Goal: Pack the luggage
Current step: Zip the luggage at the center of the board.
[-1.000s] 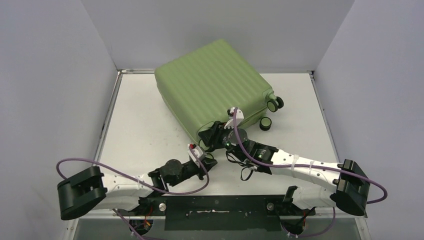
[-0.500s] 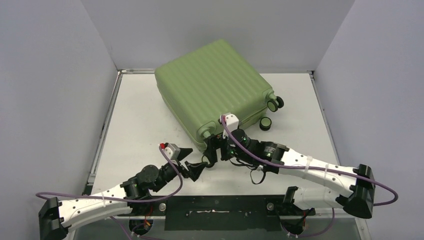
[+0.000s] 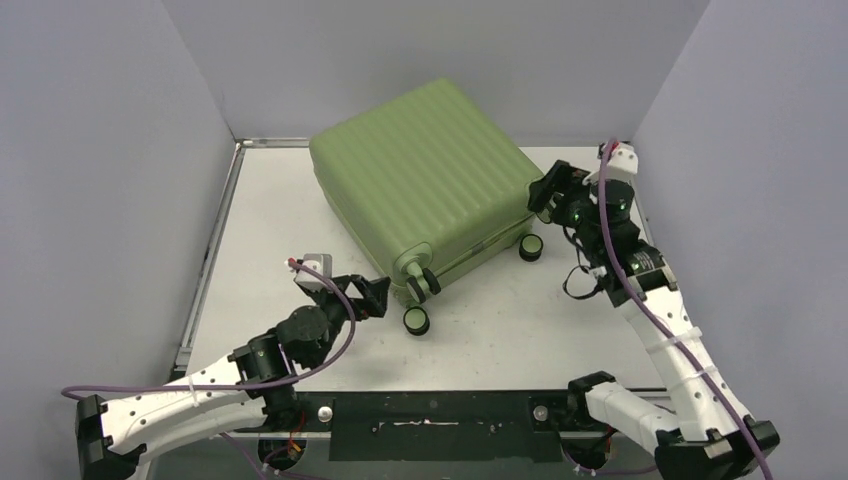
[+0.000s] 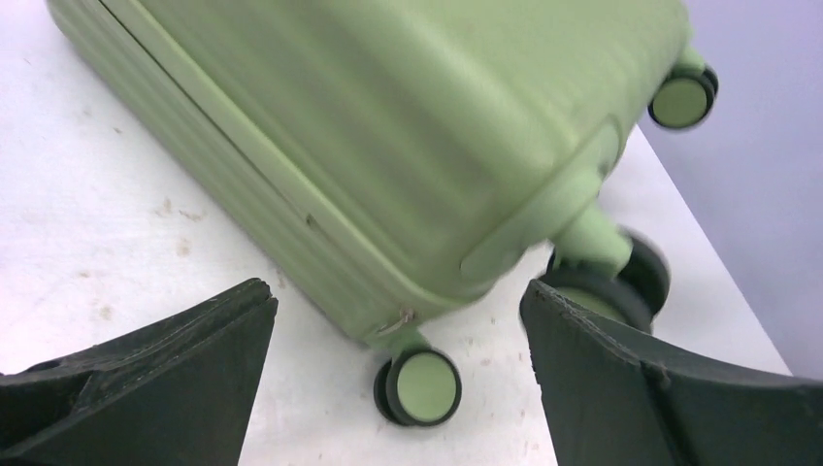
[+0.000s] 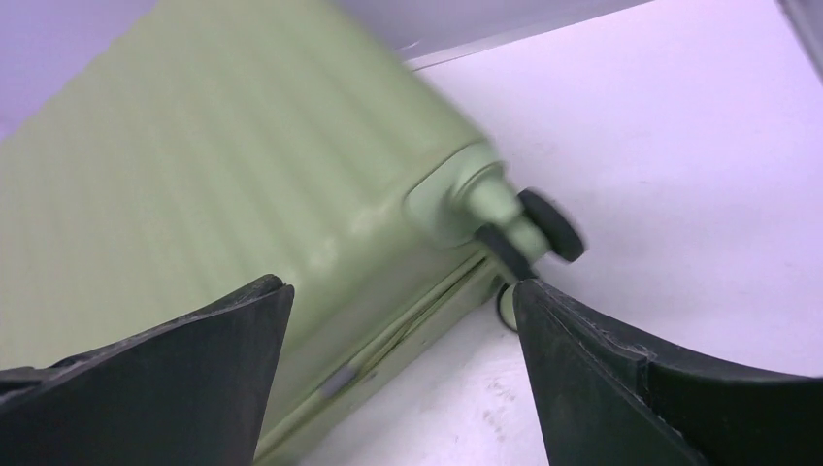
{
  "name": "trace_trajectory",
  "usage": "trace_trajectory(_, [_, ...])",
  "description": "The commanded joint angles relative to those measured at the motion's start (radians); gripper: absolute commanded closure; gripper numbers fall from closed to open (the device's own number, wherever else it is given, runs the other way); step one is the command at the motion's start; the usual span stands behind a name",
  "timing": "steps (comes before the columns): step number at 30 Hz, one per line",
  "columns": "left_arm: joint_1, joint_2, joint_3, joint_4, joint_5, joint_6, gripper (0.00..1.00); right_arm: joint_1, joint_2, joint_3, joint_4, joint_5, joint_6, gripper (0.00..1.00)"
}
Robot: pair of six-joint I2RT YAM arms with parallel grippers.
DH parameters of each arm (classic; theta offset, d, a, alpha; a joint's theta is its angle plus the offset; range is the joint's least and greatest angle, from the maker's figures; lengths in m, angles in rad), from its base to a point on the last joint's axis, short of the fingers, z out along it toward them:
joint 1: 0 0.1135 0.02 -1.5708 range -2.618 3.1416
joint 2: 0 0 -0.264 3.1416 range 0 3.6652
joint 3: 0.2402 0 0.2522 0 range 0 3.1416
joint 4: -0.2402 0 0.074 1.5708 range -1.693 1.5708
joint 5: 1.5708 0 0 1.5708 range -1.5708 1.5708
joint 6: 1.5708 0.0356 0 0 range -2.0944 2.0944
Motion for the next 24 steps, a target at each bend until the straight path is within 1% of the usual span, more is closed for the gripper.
trace_trajectory(1, [0.052, 0.111, 0.209, -0.128, -0.054, -0.025, 0.03, -0.137, 0.107, 0.089, 0.116, -0.118, 0.048, 0.13])
trace_trajectory(4, [0.129, 0.168, 0.276, -0.142, 0.022, -0.028, 0.03, -0.215, 0.201, 0.12, 0.172, -0.137, 0.087, 0.13])
trace_trajectory(6, [0.224, 0.189, 0.285, -0.116, 0.117, -0.047, 0.03, -0.252, 0.261, 0.129, 0.225, -0.181, 0.106, 0.13])
trace_trajectory(8, [0.354, 0.22, 0.286, -0.078, 0.253, -0.081, 0.03, -0.304, 0.334, 0.12, 0.299, -0.265, 0.149, 0.13])
trace_trajectory(11, [0.588, 0.296, 0.293, -0.036, 0.513, -0.192, 0.03, -0.342, 0.418, 0.095, 0.413, -0.357, 0.192, 0.13])
trace_trajectory(13, [0.719, 0.339, 0.28, 0.027, 0.652, -0.265, 0.03, -0.376, 0.463, 0.069, 0.494, -0.441, 0.21, 0.12])
trace_trajectory(15, [0.78, 0.364, 0.256, 0.076, 0.718, -0.312, 0.03, -0.392, 0.503, 0.055, 0.518, -0.479, 0.205, 0.12])
trace_trajectory(18, [0.816, 0.395, 0.236, 0.137, 0.75, -0.328, 0.03, -0.398, 0.522, -0.004, 0.562, -0.548, 0.215, 0.12])
trace_trajectory(21, [0.846, 0.454, 0.244, 0.171, 0.798, -0.31, 0.03, -0.399, 0.51, -0.082, 0.612, -0.617, 0.236, 0.13])
trace_trajectory(24, [0.87, 0.541, 0.247, 0.241, 0.885, -0.305, 0.02, -0.398, 0.478, -0.171, 0.667, -0.675, 0.266, 0.14])
